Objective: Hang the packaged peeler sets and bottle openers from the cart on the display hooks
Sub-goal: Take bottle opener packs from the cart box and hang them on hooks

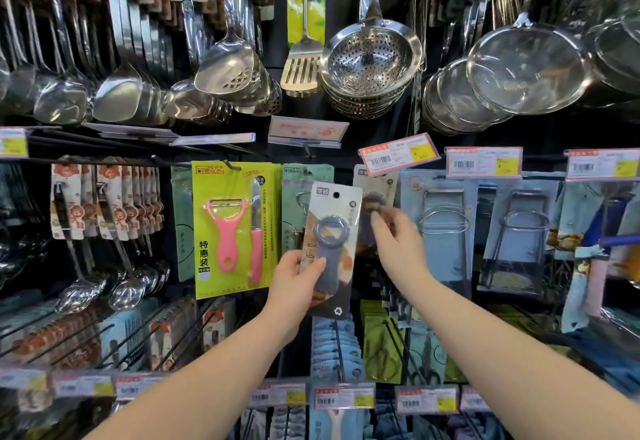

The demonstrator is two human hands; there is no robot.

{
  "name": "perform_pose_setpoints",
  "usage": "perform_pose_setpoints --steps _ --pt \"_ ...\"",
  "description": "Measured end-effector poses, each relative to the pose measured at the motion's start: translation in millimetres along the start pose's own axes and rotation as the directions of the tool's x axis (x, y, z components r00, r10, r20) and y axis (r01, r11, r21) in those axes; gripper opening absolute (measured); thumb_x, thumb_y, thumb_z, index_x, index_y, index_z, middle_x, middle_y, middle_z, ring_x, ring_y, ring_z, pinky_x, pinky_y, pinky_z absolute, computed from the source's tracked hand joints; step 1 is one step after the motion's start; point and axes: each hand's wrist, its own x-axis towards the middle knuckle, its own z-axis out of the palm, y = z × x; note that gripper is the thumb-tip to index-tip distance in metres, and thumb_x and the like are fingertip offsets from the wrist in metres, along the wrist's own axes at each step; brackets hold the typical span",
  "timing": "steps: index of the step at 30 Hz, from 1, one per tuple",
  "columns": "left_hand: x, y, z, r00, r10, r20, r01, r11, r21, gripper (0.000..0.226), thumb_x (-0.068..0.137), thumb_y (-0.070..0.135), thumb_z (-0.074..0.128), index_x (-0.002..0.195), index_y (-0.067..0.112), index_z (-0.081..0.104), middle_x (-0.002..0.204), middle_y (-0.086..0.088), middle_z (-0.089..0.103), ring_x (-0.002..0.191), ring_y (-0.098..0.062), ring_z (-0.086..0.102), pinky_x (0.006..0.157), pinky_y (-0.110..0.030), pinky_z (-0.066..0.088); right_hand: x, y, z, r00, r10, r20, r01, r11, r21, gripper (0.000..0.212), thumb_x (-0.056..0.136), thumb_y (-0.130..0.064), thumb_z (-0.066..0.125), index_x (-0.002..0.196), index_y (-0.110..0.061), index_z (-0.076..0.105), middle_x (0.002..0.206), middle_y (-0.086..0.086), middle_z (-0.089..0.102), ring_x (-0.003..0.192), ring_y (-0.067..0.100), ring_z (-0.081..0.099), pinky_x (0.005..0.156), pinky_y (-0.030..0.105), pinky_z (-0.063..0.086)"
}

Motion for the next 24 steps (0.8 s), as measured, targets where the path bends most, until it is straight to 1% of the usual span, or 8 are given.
perform_pose_setpoints --steps 2,4,8,11,13,15,18,24 --pt "-2.0 1.8 13.3 0.999 0.004 0.044 -0.005 1.0 0.013 0.005 0.09 0.019 0.061 0.092 0.018 0.057 0.093 -0.006 0.07 0.084 -0.017 0.067 0.074 -0.033 0.056 -16.1 -6.1 -0.1 0.993 0.04 0.114 -0.059 0.984 0.168 0.03 0.094 -0.035 0.048 0.119 -0.018 0.055 0.103 -0.008 0.06 0.088 0.005 0.054 0.075 0.019 0.043" --pt "-3.4 3.8 26.6 0.997 0.008 0.079 -0.01 1.0 0.02 0.005 0.09 0.02 0.061 0.092 0.017 0.058 0.094 -0.008 0.07 0.088 -0.022 0.068 0.079 -0.039 0.055 -22.9 -6.0 -1.9 0.994 0.022 0.109 -0.048 0.969 0.243 0.02 0.093 -0.026 0.053 0.112 -0.018 0.053 0.085 -0.01 0.06 0.072 0.0 0.055 0.061 0.009 0.043" --pt "-4.2 10.6 46.5 0.992 0.035 0.124 -0.035 0.999 0.0 0.007 0.089 0.021 0.063 0.087 0.017 0.058 0.088 -0.007 0.07 0.082 -0.022 0.068 0.074 -0.04 0.056 -19.9 -5.3 -14.1 0.999 -0.026 0.019 0.02 0.966 0.259 0.018 0.092 -0.021 0.056 0.11 -0.02 0.054 0.085 -0.004 0.066 0.072 0.001 0.061 0.062 0.013 0.044" --pt "-2.7 17.4 56.1 0.987 0.028 0.157 -0.024 0.999 -0.025 0.008 0.089 0.021 0.062 0.087 0.016 0.056 0.087 -0.011 0.069 0.074 -0.022 0.069 0.062 -0.037 0.057 -14.7 -6.5 -20.1 0.999 -0.035 -0.035 0.043 0.964 0.263 0.017 0.091 -0.021 0.057 0.086 -0.036 0.053 0.078 -0.018 0.061 0.063 -0.012 0.058 0.055 0.004 0.04" --pt "-3.1 21.9 61.1 0.983 -0.008 0.183 0.024 0.996 -0.09 0.009 0.09 0.02 0.061 0.088 0.014 0.054 0.082 -0.01 0.069 0.061 -0.016 0.069 0.05 -0.028 0.054 -10.0 -7.2 -22.8 0.998 -0.03 -0.058 0.044 0.964 0.261 0.021 0.09 -0.021 0.058 0.078 -0.037 0.052 0.08 -0.022 0.06 0.073 -0.011 0.06 0.063 0.008 0.044" --pt "-3.9 25.2 64.3 0.983 -0.018 0.184 0.038 0.993 -0.109 0.01 0.09 0.018 0.061 0.087 0.013 0.053 0.076 -0.008 0.066 0.049 -0.011 0.065 0.042 -0.021 0.048 -5.3 -8.6 -24.2 0.998 -0.028 -0.052 0.039 0.971 0.237 0.013 0.09 -0.024 0.057 0.083 -0.035 0.056 0.085 -0.017 0.064 0.083 0.003 0.063 0.074 0.024 0.048" --pt "-2.3 27.9 66.2 0.984 0.003 0.18 0.015 0.995 -0.099 0.013 0.09 0.019 0.061 0.083 0.015 0.051 0.071 -0.009 0.064 0.041 -0.012 0.058 0.037 -0.02 0.041 0.2 -10.9 -25.6 0.998 -0.058 -0.024 0.061 0.985 0.161 0.009 0.091 -0.029 0.053 0.098 -0.03 0.058 0.088 -0.005 0.067 0.083 0.017 0.062 0.068 0.03 0.047" --pt "-0.1 38.5 72.0 0.981 0.02 0.193 -0.009 0.998 -0.057 0.015 0.09 0.021 0.061 0.086 0.011 0.051 0.079 -0.012 0.065 0.04 -0.011 0.057 0.037 -0.021 0.041 8.7 -13.5 -29.2 0.994 -0.09 -0.067 0.1 0.982 0.163 0.009 0.092 -0.026 0.051 0.093 -0.022 0.059 0.07 -0.012 0.055 0.064 0.004 0.049 0.061 0.026 0.036"
